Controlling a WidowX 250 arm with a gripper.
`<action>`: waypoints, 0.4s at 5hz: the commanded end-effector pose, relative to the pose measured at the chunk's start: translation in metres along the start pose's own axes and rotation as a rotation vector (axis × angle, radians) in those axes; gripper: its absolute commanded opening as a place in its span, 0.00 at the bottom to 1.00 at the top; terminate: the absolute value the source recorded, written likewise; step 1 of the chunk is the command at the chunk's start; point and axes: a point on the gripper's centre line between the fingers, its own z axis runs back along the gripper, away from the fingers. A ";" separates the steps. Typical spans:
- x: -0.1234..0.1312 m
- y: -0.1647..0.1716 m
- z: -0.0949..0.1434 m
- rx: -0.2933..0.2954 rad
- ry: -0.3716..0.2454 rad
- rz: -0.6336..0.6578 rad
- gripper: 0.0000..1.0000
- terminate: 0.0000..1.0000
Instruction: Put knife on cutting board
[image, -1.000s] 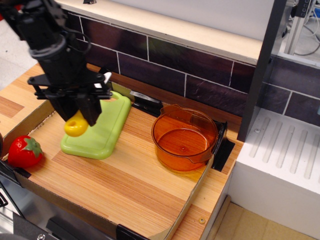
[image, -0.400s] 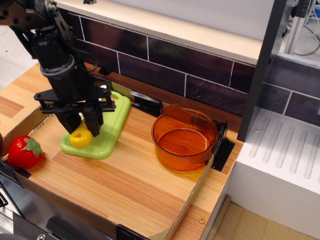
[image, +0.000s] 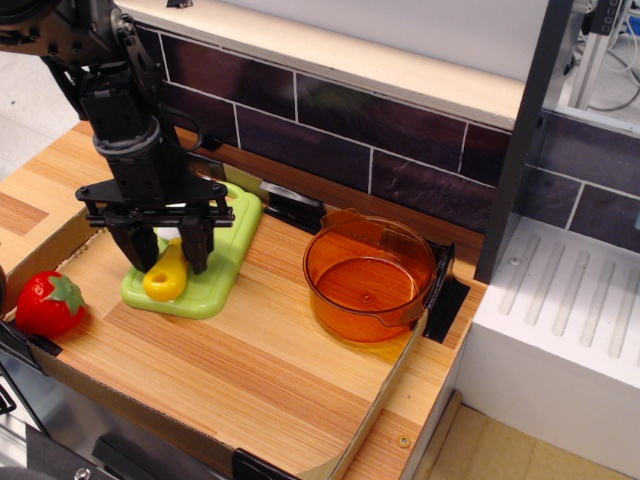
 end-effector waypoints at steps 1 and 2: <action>0.001 0.005 0.032 0.010 -0.074 -0.024 1.00 0.00; -0.002 -0.003 0.057 0.018 -0.061 -0.070 1.00 0.00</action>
